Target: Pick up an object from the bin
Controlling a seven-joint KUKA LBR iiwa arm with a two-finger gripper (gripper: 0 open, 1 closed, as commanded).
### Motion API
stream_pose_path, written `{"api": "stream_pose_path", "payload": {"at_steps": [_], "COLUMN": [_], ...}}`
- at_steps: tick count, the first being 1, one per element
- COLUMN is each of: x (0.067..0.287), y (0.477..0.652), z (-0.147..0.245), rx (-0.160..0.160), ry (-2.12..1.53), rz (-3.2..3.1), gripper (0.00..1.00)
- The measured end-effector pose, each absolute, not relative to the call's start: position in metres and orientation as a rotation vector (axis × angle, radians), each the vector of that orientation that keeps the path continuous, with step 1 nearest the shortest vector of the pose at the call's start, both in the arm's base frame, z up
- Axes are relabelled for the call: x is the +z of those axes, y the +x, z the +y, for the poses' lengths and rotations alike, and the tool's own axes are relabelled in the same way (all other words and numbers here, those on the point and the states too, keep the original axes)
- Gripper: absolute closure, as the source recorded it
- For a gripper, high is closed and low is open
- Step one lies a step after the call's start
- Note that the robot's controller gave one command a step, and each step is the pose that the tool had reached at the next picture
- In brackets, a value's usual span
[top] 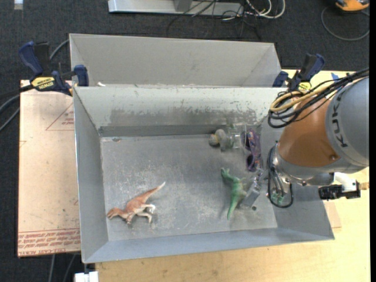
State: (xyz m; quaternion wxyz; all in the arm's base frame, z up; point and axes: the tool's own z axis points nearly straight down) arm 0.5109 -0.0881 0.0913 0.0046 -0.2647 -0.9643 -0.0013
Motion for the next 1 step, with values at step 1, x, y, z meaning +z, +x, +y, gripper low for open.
{"api": "stream_pose_path", "payload": {"at_steps": [1], "x": [0.1084], "y": [0.5120], "z": [-0.0883], "rx": [-0.005], "ry": [-0.830], "rz": [-3.024], "gripper": [1.00]}}
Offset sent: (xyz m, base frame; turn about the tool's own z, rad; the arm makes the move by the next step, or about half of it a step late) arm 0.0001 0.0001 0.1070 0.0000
